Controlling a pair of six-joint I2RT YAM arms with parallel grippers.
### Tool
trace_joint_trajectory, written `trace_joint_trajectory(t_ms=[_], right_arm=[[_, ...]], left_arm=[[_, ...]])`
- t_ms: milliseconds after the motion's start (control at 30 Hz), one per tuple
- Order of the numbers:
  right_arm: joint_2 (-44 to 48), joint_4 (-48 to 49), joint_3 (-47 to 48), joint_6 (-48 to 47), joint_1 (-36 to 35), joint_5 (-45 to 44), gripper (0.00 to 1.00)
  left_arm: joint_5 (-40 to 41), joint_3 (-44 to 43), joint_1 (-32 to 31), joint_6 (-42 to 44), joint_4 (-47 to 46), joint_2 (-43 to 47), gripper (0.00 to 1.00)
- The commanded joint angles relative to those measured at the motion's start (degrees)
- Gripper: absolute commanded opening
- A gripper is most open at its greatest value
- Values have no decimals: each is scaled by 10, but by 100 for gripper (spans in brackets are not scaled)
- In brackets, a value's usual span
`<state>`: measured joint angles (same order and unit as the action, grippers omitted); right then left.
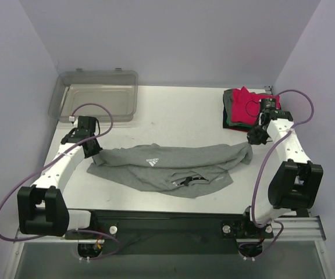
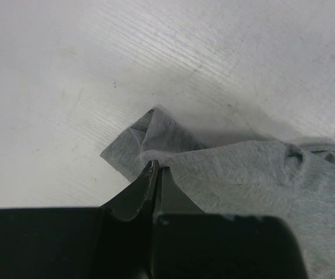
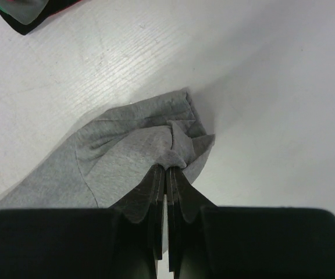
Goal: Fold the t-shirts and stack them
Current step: Flatten out the tshirt
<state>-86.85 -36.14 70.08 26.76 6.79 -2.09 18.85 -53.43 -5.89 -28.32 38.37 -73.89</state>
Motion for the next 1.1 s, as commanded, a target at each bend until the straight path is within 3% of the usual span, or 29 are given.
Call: trace_joint_trajectory(t_ms=[0, 33, 67, 100, 167, 200, 333, 500, 600, 933, 1033, 1067], right_arm=[[-12, 4, 43, -1, 4, -6, 0], [-19, 4, 47, 0, 5, -5, 0], [-23, 5, 49, 0, 5, -2, 0], [-24, 4, 51, 1, 5, -1, 0], [-30, 4, 52, 3, 5, 2, 0], [-31, 4, 52, 4, 5, 4, 0], [-30, 5, 43, 9, 5, 16, 0], [-28, 5, 43, 6, 5, 33, 0], [-28, 6, 44, 5, 5, 39, 0], [-33, 6, 44, 16, 4, 46, 0], [-32, 6, 43, 17, 4, 45, 0], [-31, 6, 44, 18, 4, 45, 0]], left_arm=[[3, -2, 15, -8, -78, -11, 0], [4, -1, 15, -10, -82, -13, 10], [7, 1, 15, -16, -80, -11, 47], [15, 3, 17, -37, -76, -8, 64], [24, 29, 18, -81, -64, 13, 94], [33, 42, 19, -97, -60, 22, 96], [17, 125, 53, -140, -66, 66, 90], [-28, 178, 110, -144, -95, 64, 68], [-43, 188, 124, -135, -129, 49, 63], [-74, 177, 135, -107, -190, -21, 58], [-74, 179, 136, -106, -189, -31, 48], [-76, 182, 135, -105, -190, -33, 40]])
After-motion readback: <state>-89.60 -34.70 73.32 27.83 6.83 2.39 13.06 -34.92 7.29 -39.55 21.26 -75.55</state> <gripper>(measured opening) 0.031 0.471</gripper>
